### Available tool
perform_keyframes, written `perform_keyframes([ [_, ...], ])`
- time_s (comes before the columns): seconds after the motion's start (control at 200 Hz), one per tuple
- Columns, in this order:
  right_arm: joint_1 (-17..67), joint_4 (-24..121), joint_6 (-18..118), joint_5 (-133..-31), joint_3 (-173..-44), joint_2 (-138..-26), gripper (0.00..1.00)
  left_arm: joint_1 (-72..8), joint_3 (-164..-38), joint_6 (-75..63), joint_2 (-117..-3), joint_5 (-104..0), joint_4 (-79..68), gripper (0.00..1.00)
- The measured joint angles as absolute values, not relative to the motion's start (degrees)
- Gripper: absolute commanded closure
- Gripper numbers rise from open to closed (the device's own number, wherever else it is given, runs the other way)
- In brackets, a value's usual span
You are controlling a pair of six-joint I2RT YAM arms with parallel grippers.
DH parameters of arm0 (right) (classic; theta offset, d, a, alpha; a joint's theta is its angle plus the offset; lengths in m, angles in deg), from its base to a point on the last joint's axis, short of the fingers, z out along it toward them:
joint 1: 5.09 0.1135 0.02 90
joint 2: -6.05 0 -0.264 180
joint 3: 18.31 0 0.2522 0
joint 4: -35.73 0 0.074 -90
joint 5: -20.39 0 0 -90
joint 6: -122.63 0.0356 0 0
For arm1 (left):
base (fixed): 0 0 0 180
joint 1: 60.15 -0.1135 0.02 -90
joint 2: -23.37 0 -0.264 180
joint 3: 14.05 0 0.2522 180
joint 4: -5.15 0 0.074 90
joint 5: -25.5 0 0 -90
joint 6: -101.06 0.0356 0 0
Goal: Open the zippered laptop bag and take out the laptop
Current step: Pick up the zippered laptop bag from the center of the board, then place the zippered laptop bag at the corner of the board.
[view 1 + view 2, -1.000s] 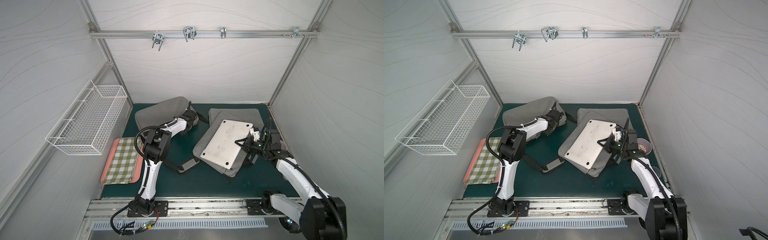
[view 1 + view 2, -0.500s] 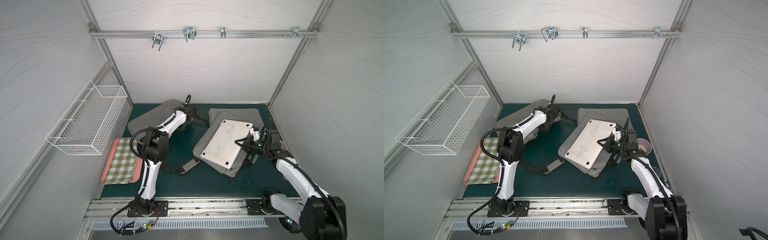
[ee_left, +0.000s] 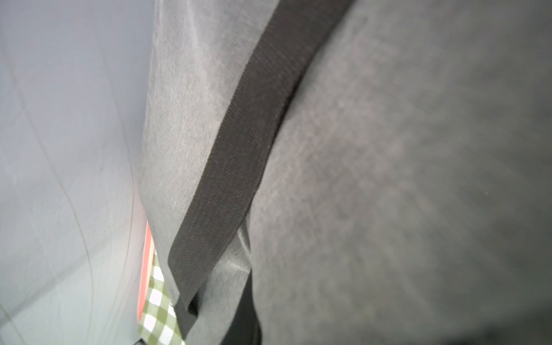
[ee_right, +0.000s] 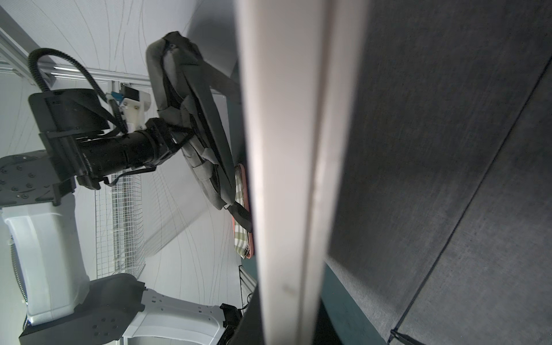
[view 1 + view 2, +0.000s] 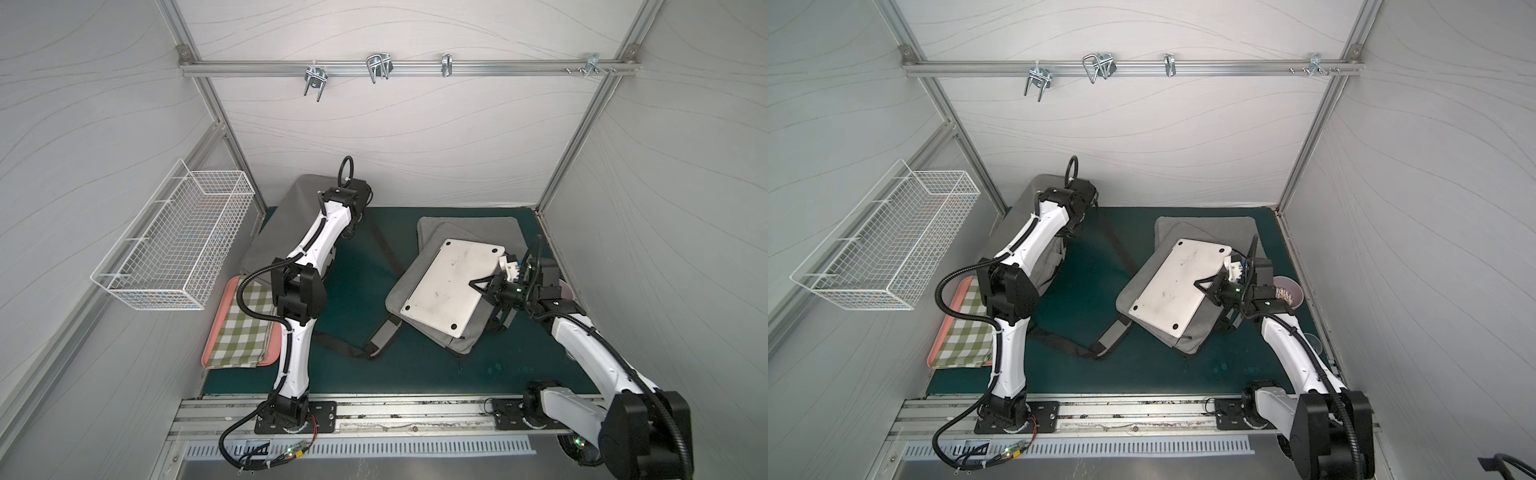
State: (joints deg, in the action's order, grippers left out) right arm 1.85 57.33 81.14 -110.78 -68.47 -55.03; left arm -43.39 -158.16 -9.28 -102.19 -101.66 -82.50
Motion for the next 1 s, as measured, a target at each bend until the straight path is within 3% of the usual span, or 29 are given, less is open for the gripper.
perform_keyframes([
  [0.255,1.85,57.50,80.77,-110.78,-68.58,-55.03,1.00,-45.12,-166.70,-12.27,-105.07,-104.83,-86.74,1.00],
  [1.0,2.07,59.47,79.92,-110.82,-71.36,-55.60,1.00,-52.22,-170.66,-11.07,-107.54,-111.80,-85.06,1.00],
])
